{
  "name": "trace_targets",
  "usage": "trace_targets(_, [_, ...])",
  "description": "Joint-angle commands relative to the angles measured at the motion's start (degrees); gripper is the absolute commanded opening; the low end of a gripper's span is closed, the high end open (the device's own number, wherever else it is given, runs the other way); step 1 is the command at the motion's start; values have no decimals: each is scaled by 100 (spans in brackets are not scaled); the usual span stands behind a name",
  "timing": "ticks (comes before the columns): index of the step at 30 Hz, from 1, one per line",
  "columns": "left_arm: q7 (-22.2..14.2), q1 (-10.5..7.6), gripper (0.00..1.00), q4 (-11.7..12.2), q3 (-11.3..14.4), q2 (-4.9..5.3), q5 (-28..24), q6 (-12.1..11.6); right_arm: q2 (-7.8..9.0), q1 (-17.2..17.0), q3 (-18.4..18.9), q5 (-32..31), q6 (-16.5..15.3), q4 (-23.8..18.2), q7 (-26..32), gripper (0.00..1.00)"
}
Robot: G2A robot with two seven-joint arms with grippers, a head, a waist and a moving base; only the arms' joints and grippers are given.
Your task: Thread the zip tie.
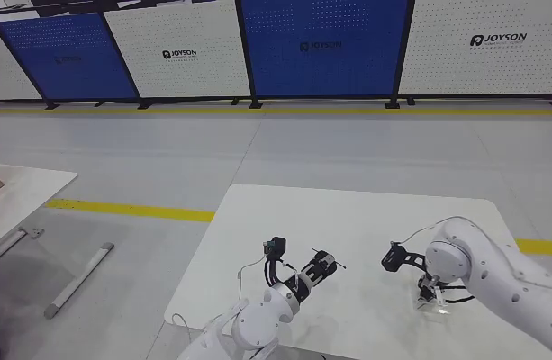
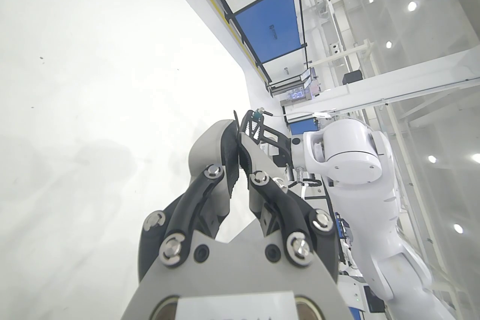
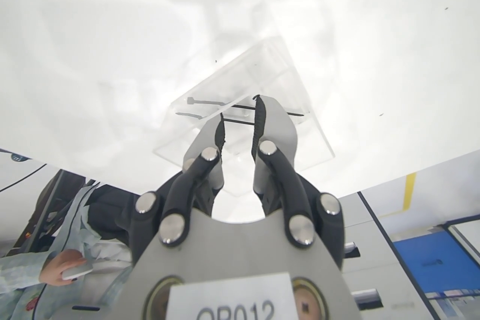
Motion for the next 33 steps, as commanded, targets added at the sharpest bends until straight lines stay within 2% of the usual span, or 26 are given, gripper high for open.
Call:
trace_targets(1, [0,0,0,0,0,0,0,0,-22,-8,0,-11,0,10,0,25])
trace_targets(11, [0,0,0,0,0,0,0,0,-47,-83,0,-40,0,40,0,28])
trace_targets(27, [0,0,0,0,0,0,0,0,207,-79,0,-8,0,-314,0,29])
trace_targets(33, [0,0,0,0,0,0,0,0,194,-60,0,2,0,-264,0,29])
